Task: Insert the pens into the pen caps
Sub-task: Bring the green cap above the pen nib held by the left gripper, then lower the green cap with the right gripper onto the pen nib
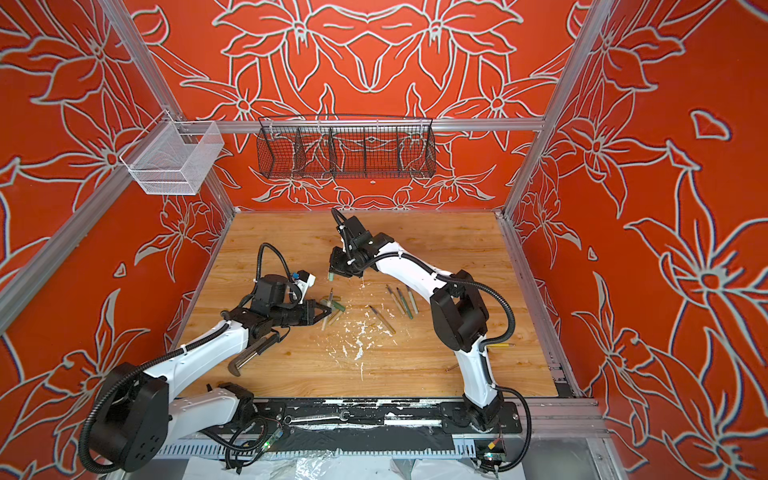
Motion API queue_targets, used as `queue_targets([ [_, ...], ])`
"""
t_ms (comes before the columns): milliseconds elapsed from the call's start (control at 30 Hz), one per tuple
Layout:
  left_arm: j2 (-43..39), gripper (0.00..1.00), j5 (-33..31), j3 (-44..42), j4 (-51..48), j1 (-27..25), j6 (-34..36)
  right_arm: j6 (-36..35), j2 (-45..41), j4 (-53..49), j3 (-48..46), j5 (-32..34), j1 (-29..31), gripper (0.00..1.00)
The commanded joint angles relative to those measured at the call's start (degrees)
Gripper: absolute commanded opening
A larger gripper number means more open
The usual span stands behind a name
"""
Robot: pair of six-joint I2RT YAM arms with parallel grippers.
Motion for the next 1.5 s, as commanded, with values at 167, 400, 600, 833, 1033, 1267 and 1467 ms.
queue_targets([
  [167,-2.1,0.0,-0.7,-0.9,1.0,-0.1,-0.2,-1.0,1.5,-1.5,1.8,1.2,0.7,0.1],
  [400,-2.5,0.0,-1.8,-1.0,1.0,-0.1,-0.4,-1.5,1.3,-1.8,1.9,1.2,0.8,0.1],
  [600,-3.3,0.0,-2.6,-1.3,1.1,0.1,-0.7,-1.7,1.4,-1.8,1.9,0.9,0.9,0.1],
  [833,-3.7,0.0,-2.8,-1.6,1.3,0.2,-0.8,-2.0,1.7,-1.5,2.3,0.5,1.3,0.1],
  [1033,-4.0,0.0,-3.5,-1.6,1.1,0.2,-0.7,-2.2,1.7,-1.7,2.2,0.5,1.5,0.1],
  [1267,-3.0,0.0,-4.0,-1.3,0.4,0.3,-0.8,-2.5,1.4,-1.7,2.2,0.6,1.6,0.1],
  [1467,-1.9,0.0,-4.1,-0.5,-1.0,0.4,-0.4,-2.9,1.9,-1.6,2.9,0.4,1.6,0.1],
])
